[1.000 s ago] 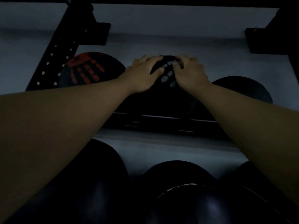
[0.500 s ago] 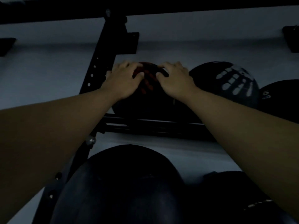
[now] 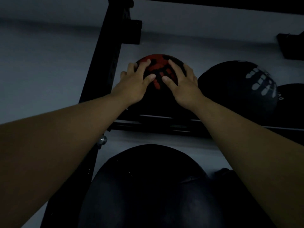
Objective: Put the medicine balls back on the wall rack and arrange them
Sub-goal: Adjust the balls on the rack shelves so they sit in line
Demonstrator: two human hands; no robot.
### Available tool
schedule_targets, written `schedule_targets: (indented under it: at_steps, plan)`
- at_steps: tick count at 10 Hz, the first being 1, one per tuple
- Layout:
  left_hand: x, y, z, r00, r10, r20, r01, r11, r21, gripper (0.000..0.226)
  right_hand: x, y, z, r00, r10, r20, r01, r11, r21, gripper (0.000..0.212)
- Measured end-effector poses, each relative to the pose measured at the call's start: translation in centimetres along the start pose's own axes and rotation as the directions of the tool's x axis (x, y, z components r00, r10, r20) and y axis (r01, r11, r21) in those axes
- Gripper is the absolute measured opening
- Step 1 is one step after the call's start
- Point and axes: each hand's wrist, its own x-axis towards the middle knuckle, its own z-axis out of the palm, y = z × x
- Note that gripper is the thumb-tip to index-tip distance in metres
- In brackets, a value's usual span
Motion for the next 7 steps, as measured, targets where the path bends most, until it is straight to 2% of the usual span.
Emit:
schedule_targets:
  at_steps: [3,5,6,7]
  plan:
    - [-0.2,0.7,-0.4,0.997,-0.041,0.07,0.039,0.999,0.03,0.064,-0.1,-1.2,-1.5,0.988,0.082,0.131,-0.075,0.996,-0.057,0.071]
    - [-0.3,1.4,-1.9,0.99,-0.042,0.136,0.041,0.999,0.015,0.064,-0.9,-1.6,-3.8,0.971,0.086,0.221,-0.059,0.991,-0.123,0.073]
    - [-1.5,2.6,-2.9,0.991,0.045,0.123,-0.044,0.999,-0.009,0.056,-2.3,-1.5,-5.7,0.973,0.093,0.212,-0.072,0.992,-0.101,0.066]
    - [-1.7,4.2,-3.8,0.99,0.06,0.125,-0.056,0.998,-0.038,0.052,-3.7,-0.8,-7.6,0.983,0.118,0.144,-0.094,0.982,-0.163,0.061]
